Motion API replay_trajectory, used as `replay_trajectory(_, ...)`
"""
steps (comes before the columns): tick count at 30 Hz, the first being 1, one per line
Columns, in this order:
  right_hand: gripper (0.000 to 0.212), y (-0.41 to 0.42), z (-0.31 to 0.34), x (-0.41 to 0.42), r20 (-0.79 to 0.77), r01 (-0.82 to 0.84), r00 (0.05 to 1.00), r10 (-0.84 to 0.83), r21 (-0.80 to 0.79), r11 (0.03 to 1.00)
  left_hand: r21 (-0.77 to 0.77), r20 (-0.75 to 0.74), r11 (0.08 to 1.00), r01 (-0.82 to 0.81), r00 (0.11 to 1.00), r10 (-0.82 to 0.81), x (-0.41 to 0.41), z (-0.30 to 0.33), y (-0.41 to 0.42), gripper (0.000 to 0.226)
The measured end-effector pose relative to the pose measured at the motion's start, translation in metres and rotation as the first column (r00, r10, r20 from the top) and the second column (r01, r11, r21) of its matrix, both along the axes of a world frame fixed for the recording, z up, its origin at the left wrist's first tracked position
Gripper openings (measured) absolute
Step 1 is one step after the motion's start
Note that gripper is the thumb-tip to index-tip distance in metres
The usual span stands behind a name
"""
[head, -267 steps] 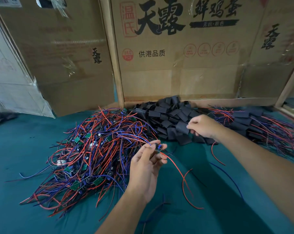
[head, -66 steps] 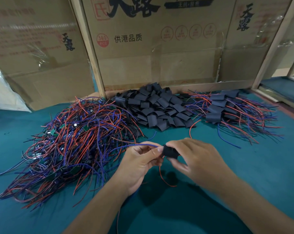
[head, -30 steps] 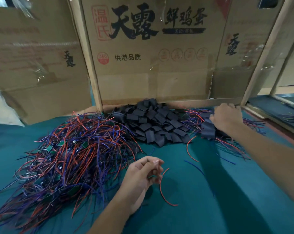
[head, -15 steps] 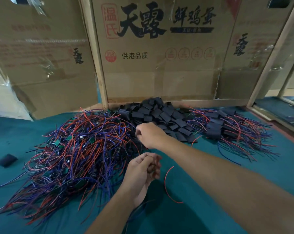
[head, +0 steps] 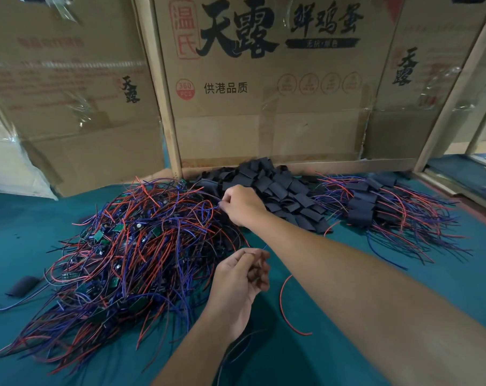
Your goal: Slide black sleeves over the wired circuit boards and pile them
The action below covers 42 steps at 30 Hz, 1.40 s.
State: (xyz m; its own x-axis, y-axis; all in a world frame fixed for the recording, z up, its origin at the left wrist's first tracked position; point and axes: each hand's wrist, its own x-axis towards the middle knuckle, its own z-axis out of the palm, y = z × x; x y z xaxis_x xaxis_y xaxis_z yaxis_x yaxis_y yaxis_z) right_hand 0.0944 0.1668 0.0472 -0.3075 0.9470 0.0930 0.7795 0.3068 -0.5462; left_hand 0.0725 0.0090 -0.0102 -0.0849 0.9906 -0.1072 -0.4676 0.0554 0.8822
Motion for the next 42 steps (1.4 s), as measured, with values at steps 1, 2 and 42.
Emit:
replay_trajectory(1, 0.028, -0.002, 0.003, 0.003, -0.021, 0.007, 1.0, -0.007, 0.021, 1.0, -0.002, 0.001, 1.0, -0.004, 1.0, 0.004, -0.001, 0.0, 0.0, 0.025)
replay_trajectory(2, 0.032, -0.004, 0.007, 0.007, -0.041, 0.01, 0.999, -0.009, 0.043, 0.999, -0.005, 0.001, 1.0, -0.006, 1.0, 0.006, -0.001, -0.001, 0.0, 0.025)
replay_trajectory(42, 0.016, -0.085, -0.022, 0.225, -0.431, -0.343, 0.851, 0.301, -0.02, 0.939, 0.227, -0.029, 0.971, -0.073, 0.996, 0.082, -0.004, 0.013, -0.009, 0.019)
